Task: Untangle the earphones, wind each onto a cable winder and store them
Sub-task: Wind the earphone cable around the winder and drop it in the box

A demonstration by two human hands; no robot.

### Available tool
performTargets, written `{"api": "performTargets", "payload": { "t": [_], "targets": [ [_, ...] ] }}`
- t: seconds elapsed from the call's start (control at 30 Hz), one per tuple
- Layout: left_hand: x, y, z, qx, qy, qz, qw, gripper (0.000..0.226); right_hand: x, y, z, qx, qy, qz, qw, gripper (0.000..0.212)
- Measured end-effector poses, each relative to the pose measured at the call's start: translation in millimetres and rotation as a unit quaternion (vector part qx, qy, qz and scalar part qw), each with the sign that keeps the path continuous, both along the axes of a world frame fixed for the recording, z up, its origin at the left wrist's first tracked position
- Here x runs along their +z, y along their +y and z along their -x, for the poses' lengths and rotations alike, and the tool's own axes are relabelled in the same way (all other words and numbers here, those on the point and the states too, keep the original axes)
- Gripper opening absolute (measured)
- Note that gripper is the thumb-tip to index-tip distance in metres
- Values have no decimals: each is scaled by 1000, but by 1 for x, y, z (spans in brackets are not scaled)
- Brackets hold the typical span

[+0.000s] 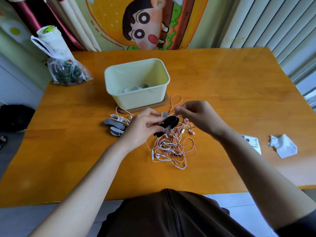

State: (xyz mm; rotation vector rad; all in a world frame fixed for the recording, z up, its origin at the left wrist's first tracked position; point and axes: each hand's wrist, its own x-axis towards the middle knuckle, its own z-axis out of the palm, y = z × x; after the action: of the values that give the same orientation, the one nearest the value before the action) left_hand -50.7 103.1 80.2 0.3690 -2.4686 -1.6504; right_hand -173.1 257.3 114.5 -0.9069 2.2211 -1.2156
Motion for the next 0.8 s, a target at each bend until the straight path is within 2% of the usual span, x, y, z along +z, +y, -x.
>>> {"api": "performTargets", "payload": {
  "t": [0.1, 0.17, 0.3, 0.4, 0.6, 0.8],
  "targets": [
    [3, 1, 1, -42, 11, -47, 998, 43, -11, -1, -3, -21, -30, 18, 999, 29],
    [6, 3, 0, -23, 43, -135, 990, 39, -17, -1, -5, -44, -71, 48, 995, 31],
    [11, 6, -1, 0, 102, -356, 929, 35, -26, -3, -14, -77, -139, 90, 983, 34],
    [9, 7, 3, 37, 116, -444, 888, 41, -33, -8, -26, -76, -159, 103, 979, 28],
    [3, 10, 8, 150, 125, -516, 834, 32, -40, -16, -45, -71, -151, 89, 982, 23],
    [0, 9, 9, 217, 106, -486, 840, 27, -42, -16, -51, -84, -119, 59, 988, 23]
  ]
}}
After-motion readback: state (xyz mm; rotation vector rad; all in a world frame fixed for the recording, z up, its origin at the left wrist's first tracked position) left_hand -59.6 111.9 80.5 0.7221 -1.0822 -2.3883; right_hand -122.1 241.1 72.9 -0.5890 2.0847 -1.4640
